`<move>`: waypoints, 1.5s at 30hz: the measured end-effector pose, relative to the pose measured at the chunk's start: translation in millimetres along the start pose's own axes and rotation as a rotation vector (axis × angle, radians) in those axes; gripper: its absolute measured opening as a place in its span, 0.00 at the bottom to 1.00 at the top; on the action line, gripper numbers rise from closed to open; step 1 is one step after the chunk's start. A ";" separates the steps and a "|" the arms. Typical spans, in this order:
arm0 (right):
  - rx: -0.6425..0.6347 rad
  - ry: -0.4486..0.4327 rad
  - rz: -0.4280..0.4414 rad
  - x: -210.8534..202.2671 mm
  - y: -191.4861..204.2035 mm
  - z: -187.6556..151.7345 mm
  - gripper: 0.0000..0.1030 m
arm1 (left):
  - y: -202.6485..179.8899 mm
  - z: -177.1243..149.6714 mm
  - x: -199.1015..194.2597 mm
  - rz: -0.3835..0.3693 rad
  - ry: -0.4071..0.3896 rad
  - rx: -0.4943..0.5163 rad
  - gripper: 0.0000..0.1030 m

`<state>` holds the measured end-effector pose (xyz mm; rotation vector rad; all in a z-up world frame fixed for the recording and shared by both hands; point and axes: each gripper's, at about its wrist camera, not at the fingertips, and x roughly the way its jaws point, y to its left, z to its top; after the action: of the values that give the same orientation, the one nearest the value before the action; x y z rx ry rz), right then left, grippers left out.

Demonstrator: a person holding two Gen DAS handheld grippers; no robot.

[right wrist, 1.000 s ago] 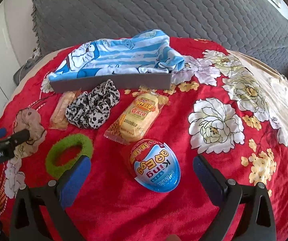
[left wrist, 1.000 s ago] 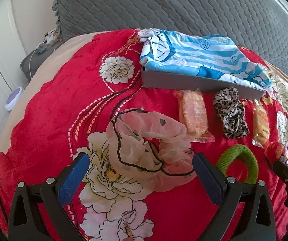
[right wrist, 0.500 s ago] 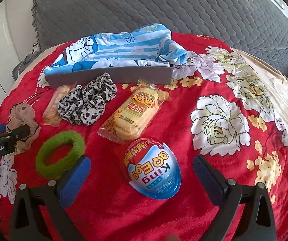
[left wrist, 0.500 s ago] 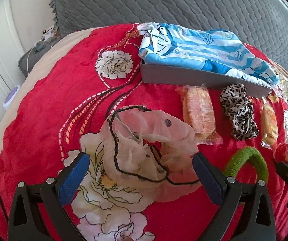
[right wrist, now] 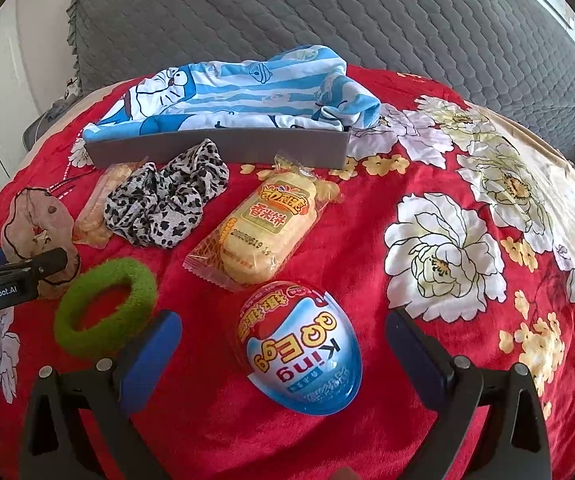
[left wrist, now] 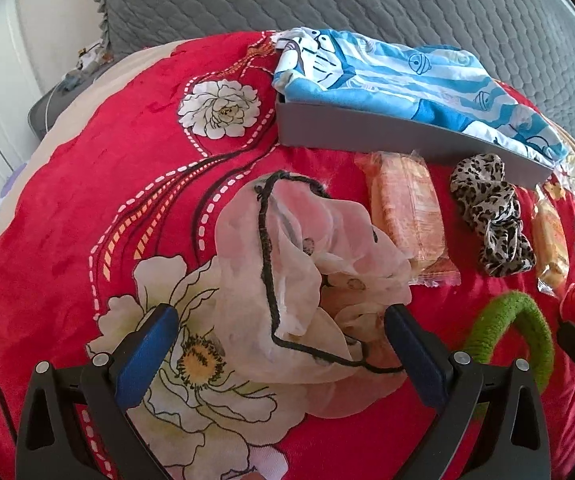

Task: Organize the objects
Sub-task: 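Close left tool on the pink scrunchie while right tool grasps the King egg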

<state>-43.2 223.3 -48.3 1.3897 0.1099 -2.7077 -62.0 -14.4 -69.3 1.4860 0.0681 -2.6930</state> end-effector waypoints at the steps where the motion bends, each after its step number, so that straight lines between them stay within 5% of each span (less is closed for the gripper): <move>1: -0.001 0.003 0.000 1.4 -0.9 -0.5 0.99 | -0.2 -0.3 0.9 -0.003 0.001 0.001 0.99; 16: -0.032 0.046 0.032 12.5 -2.2 -4.7 0.65 | -4.4 0.0 5.9 -0.045 -0.012 0.023 0.99; 25: -0.063 0.044 0.042 10.7 1.2 -4.0 0.57 | 1.2 1.5 6.4 -0.099 -0.010 -0.017 0.99; 29: -0.060 0.050 0.054 9.4 -0.2 -4.0 0.56 | 0.1 2.8 5.3 -0.103 -0.009 -0.012 0.90; 33: -0.056 0.053 0.059 8.2 0.0 -4.6 0.56 | -4.1 1.9 5.2 -0.100 0.000 0.022 0.65; 45: -0.061 0.062 0.073 2.5 3.6 -5.4 0.56 | -9.2 -3.3 -2.6 -0.159 0.012 0.064 0.21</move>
<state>-39.8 220.2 -53.5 1.4323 0.1424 -2.5807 -58.5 -4.9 -68.8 1.5785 0.1058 -2.8358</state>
